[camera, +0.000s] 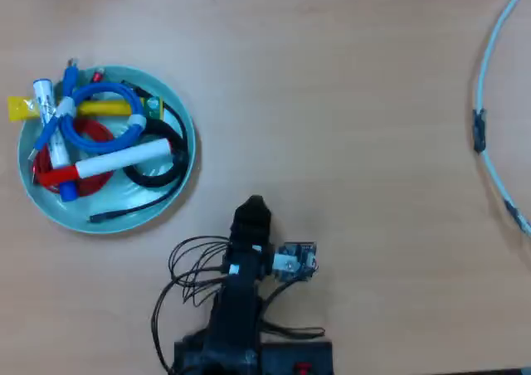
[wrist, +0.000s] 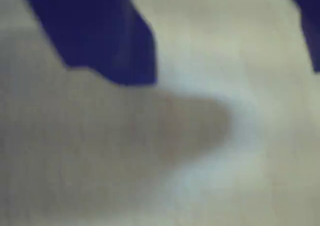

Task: Pick up the red pen and put it in the green bowl

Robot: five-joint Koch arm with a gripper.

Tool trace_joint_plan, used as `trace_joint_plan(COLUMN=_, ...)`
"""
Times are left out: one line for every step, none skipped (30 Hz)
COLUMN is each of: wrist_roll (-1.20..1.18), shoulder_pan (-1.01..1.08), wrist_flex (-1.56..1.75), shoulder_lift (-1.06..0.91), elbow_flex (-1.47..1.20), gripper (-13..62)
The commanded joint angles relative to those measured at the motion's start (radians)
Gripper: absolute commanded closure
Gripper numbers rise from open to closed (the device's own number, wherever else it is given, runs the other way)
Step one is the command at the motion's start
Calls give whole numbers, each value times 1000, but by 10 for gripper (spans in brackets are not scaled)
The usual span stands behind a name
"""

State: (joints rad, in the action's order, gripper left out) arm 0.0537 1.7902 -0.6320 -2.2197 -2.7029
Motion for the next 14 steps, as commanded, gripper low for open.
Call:
trace_joint_plan(wrist_roll=23, shoulder_pan=15, wrist_flex=83, shoulder_lift=-12, elbow_flex=-31, gripper=170)
trace_joint_plan(wrist_roll=23, shoulder_pan=17, wrist_flex=107, shoulder_lift=-14, elbow_flex=-52, gripper=170)
trace_joint_plan(wrist_roll=21, shoulder_pan=17, wrist_flex=132, shoulder_lift=-17, elbow_flex=-84, gripper=170)
trace_joint_plan(wrist_roll=21, shoulder_pan=17, wrist_flex=155, shoulder_lift=-17, elbow_flex=-109, gripper=170)
trace_joint_plan(wrist_roll=21, shoulder_pan=17, wrist_flex=175, shoulder_lift=-18, elbow_flex=-129, gripper=170)
trace_joint_plan(wrist_roll=21, shoulder_pan=15, wrist_flex=193, shoulder_lift=-20, elbow_flex=-141, gripper=170)
trace_joint_plan(wrist_roll=21, shoulder_pan=12, wrist_flex=210, shoulder_lift=-21, elbow_flex=-150, gripper=170)
trace_joint_plan(wrist_roll=20, shoulder_pan=14, wrist_flex=218, shoulder_lift=-20, elbow_flex=-155, gripper=170)
trace_joint_plan(wrist_roll=20, shoulder_pan=15, wrist_flex=221, shoulder_lift=-21, elbow_flex=-166, gripper=170)
trace_joint_plan(wrist_roll=20, shoulder_pan=17, wrist_flex=227, shoulder_lift=-23, elbow_flex=-181, gripper=170)
trace_joint_plan(wrist_roll=20, shoulder_pan=17, wrist_flex=233, shoulder_lift=-25, elbow_flex=-190, gripper=170)
trace_joint_plan(wrist_roll=20, shoulder_pan=17, wrist_flex=241, shoulder_lift=-25, elbow_flex=-195, gripper=170)
trace_joint_plan(wrist_roll=20, shoulder_pan=17, wrist_flex=245, shoulder_lift=-23, elbow_flex=-199, gripper=170)
trace_joint_plan(wrist_roll=20, shoulder_pan=17, wrist_flex=249, shoulder_lift=-23, elbow_flex=-199, gripper=170)
